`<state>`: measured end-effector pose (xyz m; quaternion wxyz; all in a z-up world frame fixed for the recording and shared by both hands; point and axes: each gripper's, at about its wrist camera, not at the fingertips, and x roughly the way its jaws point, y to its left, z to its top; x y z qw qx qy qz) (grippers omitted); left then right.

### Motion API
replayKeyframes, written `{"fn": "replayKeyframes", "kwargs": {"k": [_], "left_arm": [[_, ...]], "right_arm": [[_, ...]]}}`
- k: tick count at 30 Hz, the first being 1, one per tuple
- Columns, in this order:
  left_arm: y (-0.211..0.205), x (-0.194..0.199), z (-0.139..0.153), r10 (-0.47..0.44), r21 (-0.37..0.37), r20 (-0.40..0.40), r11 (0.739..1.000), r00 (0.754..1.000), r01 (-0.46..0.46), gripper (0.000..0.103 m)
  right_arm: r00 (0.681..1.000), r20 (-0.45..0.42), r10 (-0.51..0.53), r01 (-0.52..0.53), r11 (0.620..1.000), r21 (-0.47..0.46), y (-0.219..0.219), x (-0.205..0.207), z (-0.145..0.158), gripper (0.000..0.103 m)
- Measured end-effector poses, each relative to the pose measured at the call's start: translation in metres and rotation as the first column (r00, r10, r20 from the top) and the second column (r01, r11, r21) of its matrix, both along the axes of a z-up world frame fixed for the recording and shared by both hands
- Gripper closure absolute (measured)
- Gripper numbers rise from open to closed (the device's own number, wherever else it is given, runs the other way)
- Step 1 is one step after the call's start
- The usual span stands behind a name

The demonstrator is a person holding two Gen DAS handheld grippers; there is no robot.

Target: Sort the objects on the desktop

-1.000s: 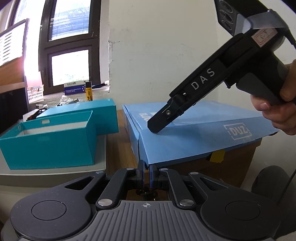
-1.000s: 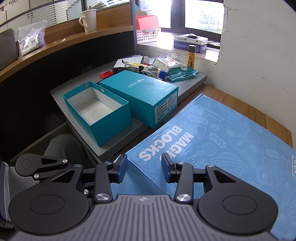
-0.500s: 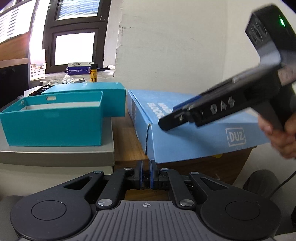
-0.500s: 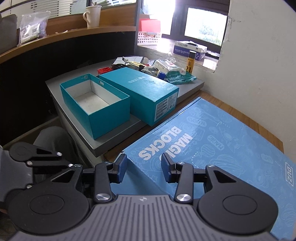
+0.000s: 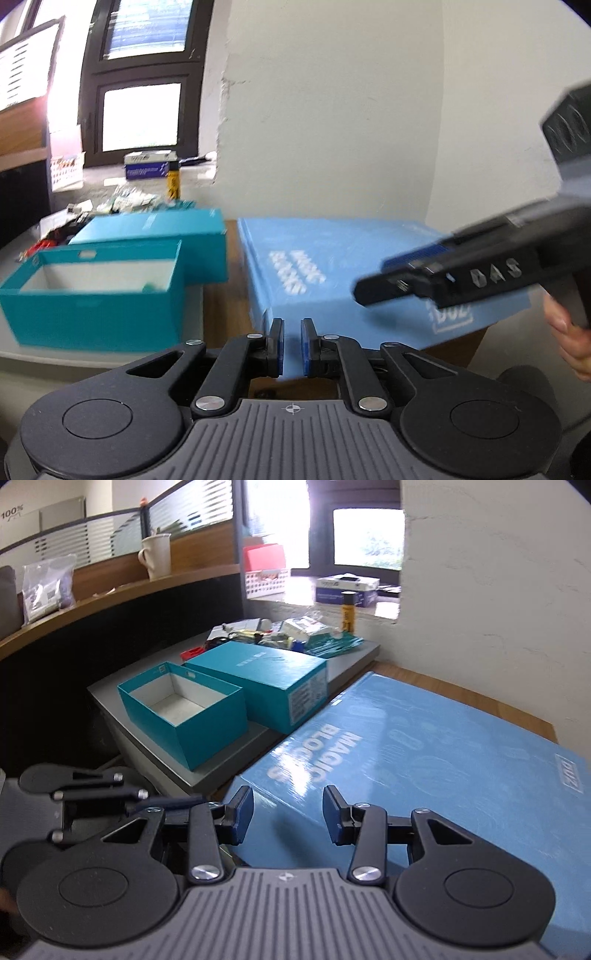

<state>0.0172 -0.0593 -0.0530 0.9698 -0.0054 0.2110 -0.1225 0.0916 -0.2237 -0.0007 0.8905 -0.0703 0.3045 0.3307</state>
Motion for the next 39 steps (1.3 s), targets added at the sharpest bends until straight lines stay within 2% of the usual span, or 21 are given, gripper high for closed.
{"fn": "replayKeyframes", "kwargs": {"k": [4,7,11,15,19,24,32,39], "left_arm": [[-0.010,0.011,0.010,-0.037,-0.003,-0.006,0.999,0.999,0.037,0.087],[-0.019,0.020,0.016,-0.064,0.002,-0.003,0.998,0.998,0.064,0.079],[-0.036,0.031,0.021,-0.100,0.014,0.001,0.995,0.995,0.100,0.078],[-0.050,0.048,0.021,-0.142,-0.024,-0.037,0.990,0.989,0.141,0.077],[-0.069,0.062,0.023,-0.174,-0.024,-0.059,0.985,0.983,0.173,0.076],[-0.089,0.078,0.028,-0.209,-0.029,-0.062,0.978,0.976,0.208,0.069],[-0.113,0.096,0.031,-0.241,-0.027,-0.099,0.971,0.965,0.239,0.069],[-0.135,0.104,0.028,-0.275,-0.034,-0.135,0.962,0.952,0.272,0.069]], "right_arm": [[0.998,0.009,-0.066,0.066,0.998,0.009,-0.027,-0.012,0.004,0.055],[0.991,-0.001,-0.135,0.135,0.991,0.021,-0.053,-0.022,0.003,0.055],[0.977,-0.021,-0.213,0.214,0.977,0.023,-0.085,-0.035,-0.002,0.055],[0.955,-0.026,-0.295,0.296,0.955,0.030,-0.115,-0.045,-0.007,0.055],[0.930,-0.014,-0.367,0.368,0.929,0.033,-0.140,-0.052,-0.014,0.055],[0.893,0.015,-0.450,0.450,0.893,0.031,-0.168,-0.061,-0.025,0.055],[0.843,0.009,-0.537,0.537,0.843,0.039,-0.205,-0.065,-0.053,0.055],[0.840,0.039,-0.541,0.542,0.841,0.003,-0.210,-0.059,-0.087,0.055]]}}
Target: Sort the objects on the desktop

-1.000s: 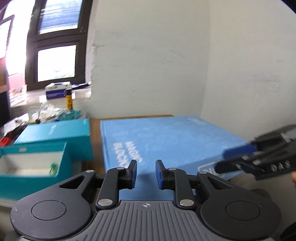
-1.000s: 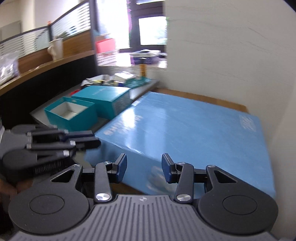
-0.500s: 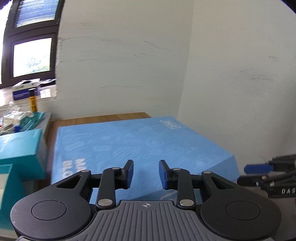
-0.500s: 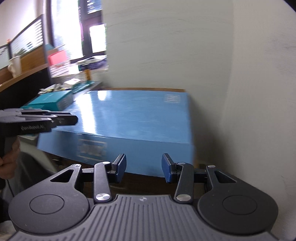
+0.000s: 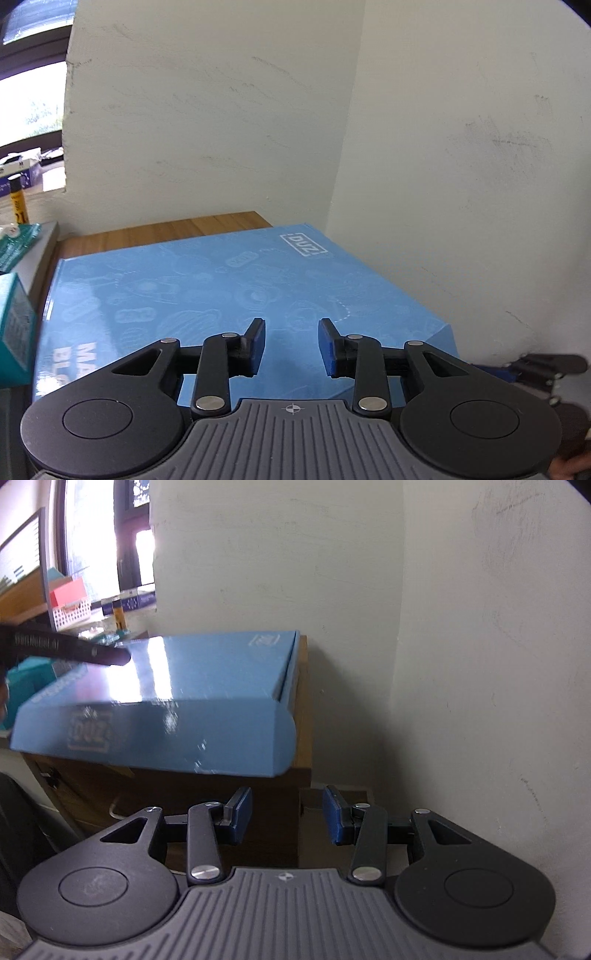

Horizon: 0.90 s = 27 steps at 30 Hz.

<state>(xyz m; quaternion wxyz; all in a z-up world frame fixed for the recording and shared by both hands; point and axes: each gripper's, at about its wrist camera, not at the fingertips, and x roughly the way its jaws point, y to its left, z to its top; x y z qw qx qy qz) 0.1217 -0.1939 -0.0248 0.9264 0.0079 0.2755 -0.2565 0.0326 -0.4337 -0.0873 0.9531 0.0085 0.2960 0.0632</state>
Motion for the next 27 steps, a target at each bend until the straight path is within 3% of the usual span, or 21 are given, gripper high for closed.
{"fn": "replayKeyframes", "kwargs": {"k": [6,11,18,21,27], "left_arm": [[-0.006,0.004,-0.002,0.004,0.009,-0.018,1.000,1.000,-0.004,0.068],[-0.006,0.007,-0.003,0.007,0.024,-0.029,1.000,1.000,-0.006,0.068],[-0.007,0.011,-0.005,0.005,0.030,-0.043,1.000,0.999,-0.004,0.068],[-0.007,0.011,-0.005,0.004,0.029,-0.044,1.000,0.999,-0.003,0.068],[-0.008,0.012,-0.007,0.000,0.039,-0.039,0.999,0.999,0.002,0.068]], "right_arm": [[1.000,0.023,0.011,-0.011,1.000,-0.012,0.004,0.013,-0.024,0.058],[0.995,0.096,0.011,-0.009,1.000,-0.023,0.011,0.020,-0.031,0.063],[0.959,0.283,0.030,0.002,0.993,-0.115,0.028,0.009,-0.055,0.069],[0.947,0.319,0.045,0.007,0.987,-0.158,0.035,0.005,-0.065,0.079],[0.921,0.382,0.081,0.016,0.969,-0.245,0.046,-0.002,-0.075,0.079]]}}
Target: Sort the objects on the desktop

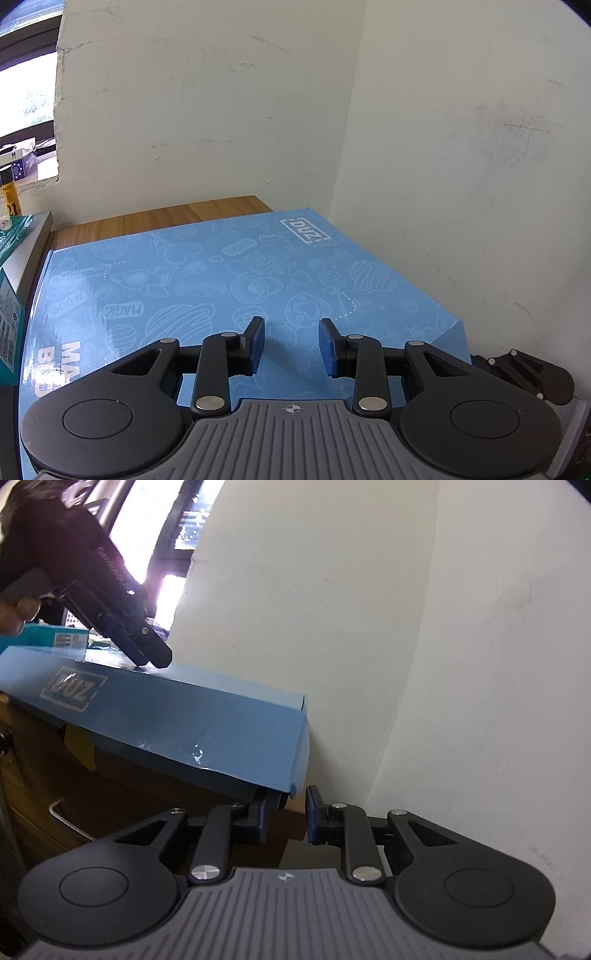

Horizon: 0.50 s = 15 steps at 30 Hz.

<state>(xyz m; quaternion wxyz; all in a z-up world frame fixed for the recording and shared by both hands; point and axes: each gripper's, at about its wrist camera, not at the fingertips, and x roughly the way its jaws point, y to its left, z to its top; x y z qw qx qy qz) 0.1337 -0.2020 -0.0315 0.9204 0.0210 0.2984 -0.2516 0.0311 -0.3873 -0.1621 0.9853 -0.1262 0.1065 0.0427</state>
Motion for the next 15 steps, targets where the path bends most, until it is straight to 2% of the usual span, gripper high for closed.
{"fn": "replayKeyframes", "kwargs": {"k": [5,8,11,15], "left_arm": [[-0.002,-0.004,-0.001,-0.009,0.017,0.015,1.000,1.000,0.008,0.068],[-0.004,-0.007,-0.001,-0.013,0.031,0.025,0.999,1.000,0.012,0.067],[-0.004,-0.008,0.000,-0.014,0.034,0.026,0.999,1.000,0.013,0.067],[-0.006,-0.009,0.000,-0.014,0.042,0.026,0.999,1.000,0.013,0.067]], "right_arm": [[1.000,0.011,0.009,-0.009,1.000,0.018,0.002,0.002,-0.001,0.091],[1.000,-0.021,0.015,-0.014,0.999,0.048,0.000,0.006,0.002,0.093],[0.998,-0.053,0.016,-0.011,0.996,0.088,-0.017,0.002,0.022,0.098],[0.994,-0.107,0.027,-0.010,0.988,0.152,-0.028,-0.001,0.032,0.098]]}}
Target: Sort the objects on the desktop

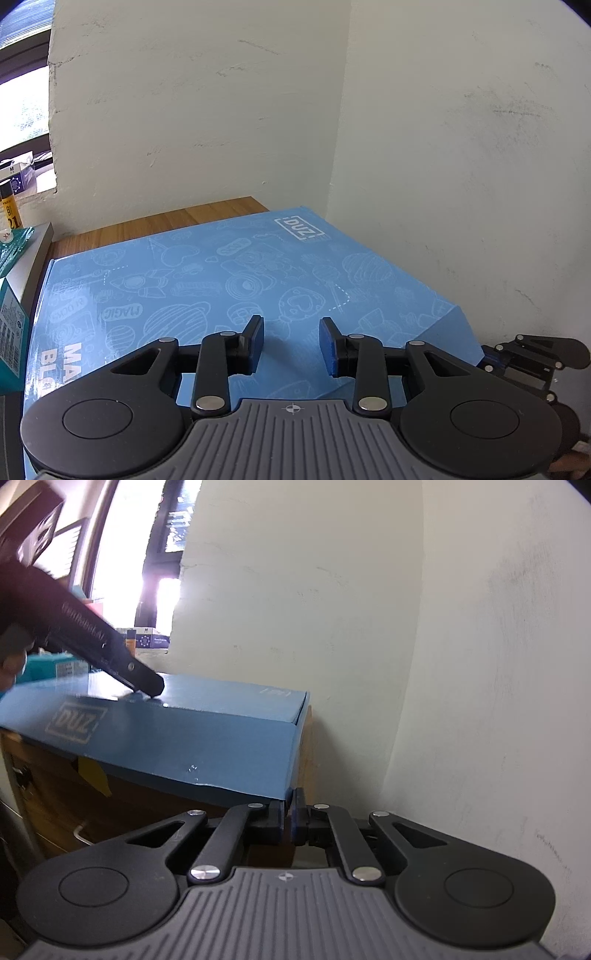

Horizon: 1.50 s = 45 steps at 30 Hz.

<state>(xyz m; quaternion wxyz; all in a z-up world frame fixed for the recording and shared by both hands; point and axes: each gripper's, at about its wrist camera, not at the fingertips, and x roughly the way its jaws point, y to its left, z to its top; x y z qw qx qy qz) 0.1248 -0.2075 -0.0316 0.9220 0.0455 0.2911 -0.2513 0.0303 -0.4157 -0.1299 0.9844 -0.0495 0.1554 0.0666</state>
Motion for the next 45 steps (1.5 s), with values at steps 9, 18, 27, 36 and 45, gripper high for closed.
{"fn": "replayKeyframes", "kwargs": {"k": [9,18,27,36,45], "left_arm": [[-0.003,-0.002,-0.001,-0.001,0.016,0.010,1.000,1.000,0.001,0.067],[-0.010,-0.006,-0.005,0.002,0.048,0.018,0.999,1.000,-0.003,0.067],[-0.012,-0.008,-0.007,0.001,0.050,0.031,0.999,1.000,-0.003,0.067],[-0.011,-0.013,-0.013,0.004,0.036,0.069,0.999,0.998,-0.007,0.065],[0.002,-0.020,-0.010,0.038,-0.038,0.083,0.999,0.996,-0.035,0.065]], "right_arm": [[0.994,-0.109,-0.001,0.012,0.995,0.101,-0.006,0.004,0.014,0.098],[0.984,-0.177,0.014,0.014,0.988,0.157,-0.003,0.010,0.017,0.100],[0.991,-0.135,-0.019,0.026,0.998,0.050,0.010,0.008,0.007,0.100],[0.993,-0.115,-0.028,0.033,0.999,0.043,0.010,0.012,-0.011,0.099],[0.982,-0.185,-0.031,0.036,0.999,0.026,0.003,0.002,-0.005,0.090]]}}
